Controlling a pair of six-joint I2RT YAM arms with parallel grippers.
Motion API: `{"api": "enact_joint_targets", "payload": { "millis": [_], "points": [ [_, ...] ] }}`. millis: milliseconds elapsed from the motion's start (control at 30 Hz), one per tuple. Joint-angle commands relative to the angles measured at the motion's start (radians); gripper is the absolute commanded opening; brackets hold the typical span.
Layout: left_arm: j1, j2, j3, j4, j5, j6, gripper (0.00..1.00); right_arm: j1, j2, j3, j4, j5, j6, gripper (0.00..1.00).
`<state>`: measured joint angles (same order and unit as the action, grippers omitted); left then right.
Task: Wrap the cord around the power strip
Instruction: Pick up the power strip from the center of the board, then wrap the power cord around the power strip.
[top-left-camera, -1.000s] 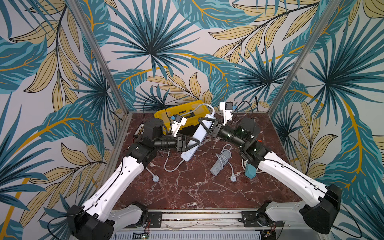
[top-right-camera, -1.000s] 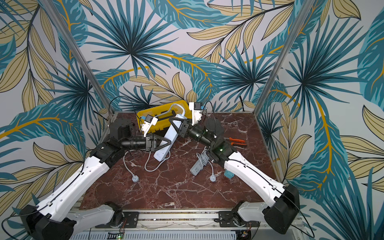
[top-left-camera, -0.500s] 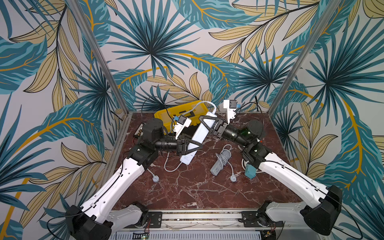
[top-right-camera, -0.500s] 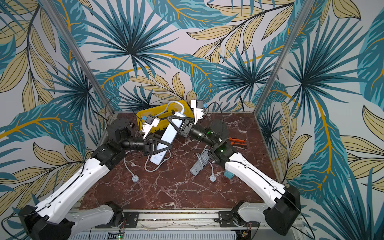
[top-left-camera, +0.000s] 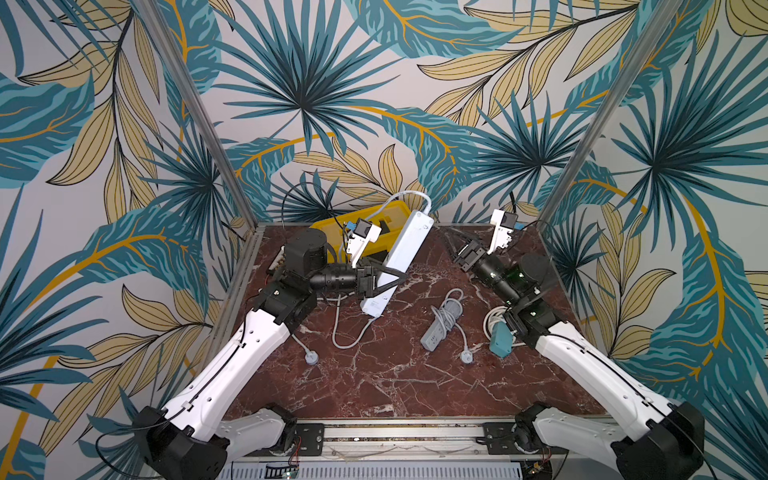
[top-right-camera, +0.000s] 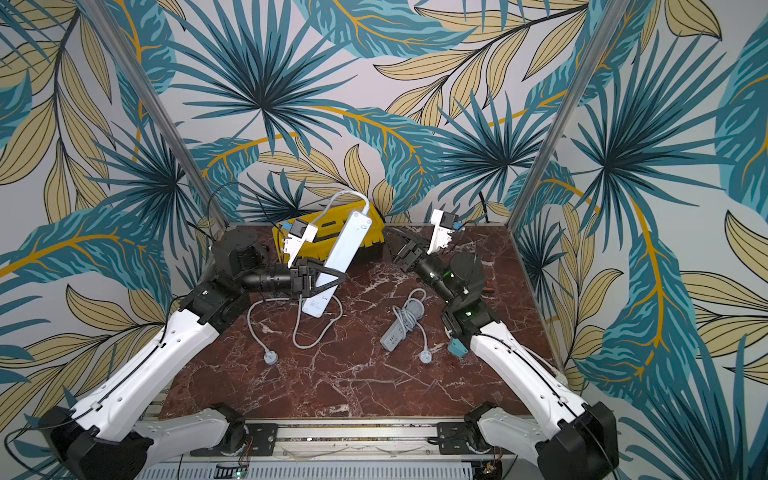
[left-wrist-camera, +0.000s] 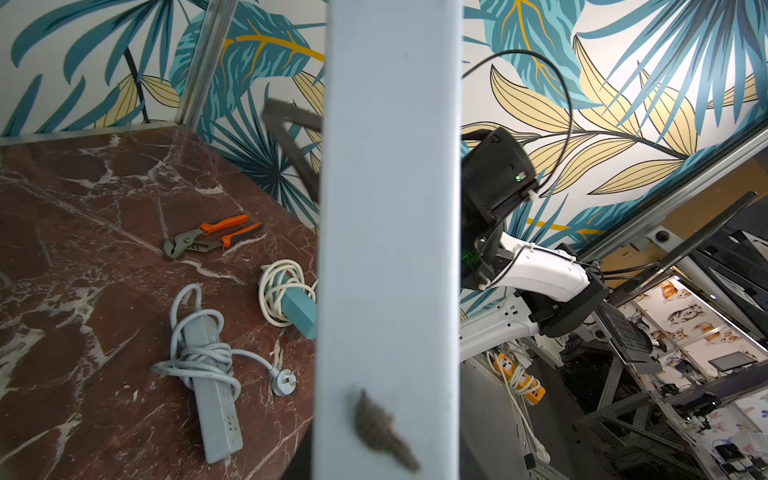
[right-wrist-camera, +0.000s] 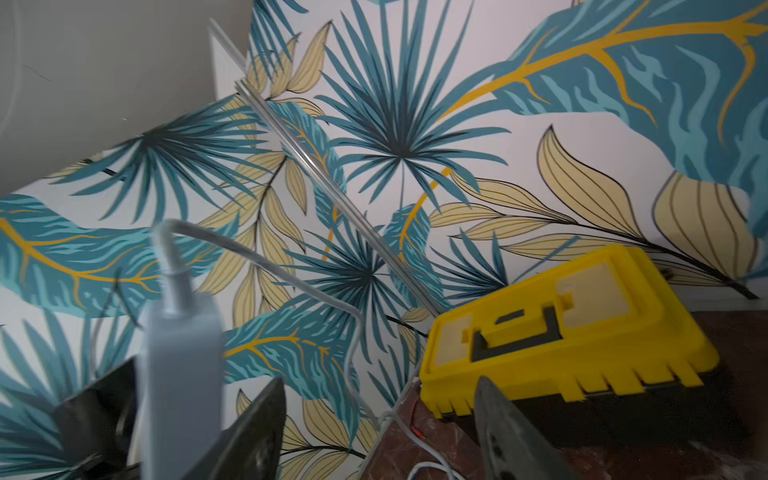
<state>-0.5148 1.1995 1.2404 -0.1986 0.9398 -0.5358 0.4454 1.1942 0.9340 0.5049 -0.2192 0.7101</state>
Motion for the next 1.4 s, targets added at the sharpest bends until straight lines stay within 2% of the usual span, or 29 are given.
{"api": "enact_joint_targets", "payload": {
  "millis": [0, 167, 367, 467, 567, 667, 733, 867, 900, 967, 1067, 1133, 1200, 1233, 1367],
  "points": [
    [-0.073, 0.037, 0.077, 0.045, -0.047, -0.018, 0.08, 0.037, 0.124, -0.019, 0.096, 0.059, -0.141, 0.71],
    [-0.108, 0.065, 0.099, 0.055, -0.092, -0.022, 0.08, 0.114, 0.318, 0.063, 0.364, 0.084, -0.232, 0.78],
    [-0.132, 0.101, 0.107, 0.089, -0.096, -0.044, 0.07, 0.167, 0.521, 0.189, 0.634, 0.135, -0.217, 0.81],
    [-0.133, 0.109, 0.108, 0.110, -0.092, -0.058, 0.07, 0.181, 0.599, 0.279, 0.689, 0.153, -0.203, 0.81],
    [-0.133, 0.111, 0.110, 0.135, -0.079, -0.076, 0.06, 0.183, 0.683, 0.382, 0.669, 0.232, -0.174, 0.79],
    [-0.123, 0.091, 0.107, 0.154, -0.090, -0.081, 0.02, 0.183, 0.750, 0.451, 0.583, 0.263, -0.185, 0.71],
    [-0.091, 0.071, 0.093, 0.180, -0.090, -0.100, 0.00, 0.183, 0.780, 0.442, 0.569, 0.265, -0.186, 0.63],
    [-0.006, 0.027, 0.057, 0.213, -0.088, -0.124, 0.00, 0.183, 0.784, 0.359, 0.515, 0.242, -0.190, 0.30],
    [0.011, 0.019, 0.054, 0.214, -0.083, -0.119, 0.00, 0.183, 0.776, 0.330, 0.504, 0.229, -0.197, 0.24],
    [0.034, 0.010, 0.054, 0.213, -0.069, -0.106, 0.00, 0.184, 0.751, 0.276, 0.460, 0.217, -0.212, 0.21],
    [0.076, 0.001, 0.047, 0.212, -0.061, -0.091, 0.00, 0.183, 0.695, 0.192, 0.403, 0.198, -0.238, 0.21],
    [0.110, -0.002, 0.039, 0.212, -0.071, -0.079, 0.00, 0.186, 0.650, 0.148, 0.343, 0.167, -0.268, 0.15],
    [0.148, -0.017, 0.024, 0.202, -0.118, -0.011, 0.00, 0.194, 0.586, 0.110, 0.250, 0.156, -0.333, 0.09],
    [0.175, -0.026, 0.034, 0.136, -0.159, 0.061, 0.00, 0.204, 0.542, 0.093, 0.174, 0.167, -0.384, 0.07],
    [0.218, 0.002, 0.156, -0.292, -0.390, 0.442, 0.00, 0.240, 0.368, 0.056, -0.129, 0.236, -0.616, 0.01]
  ]
}}
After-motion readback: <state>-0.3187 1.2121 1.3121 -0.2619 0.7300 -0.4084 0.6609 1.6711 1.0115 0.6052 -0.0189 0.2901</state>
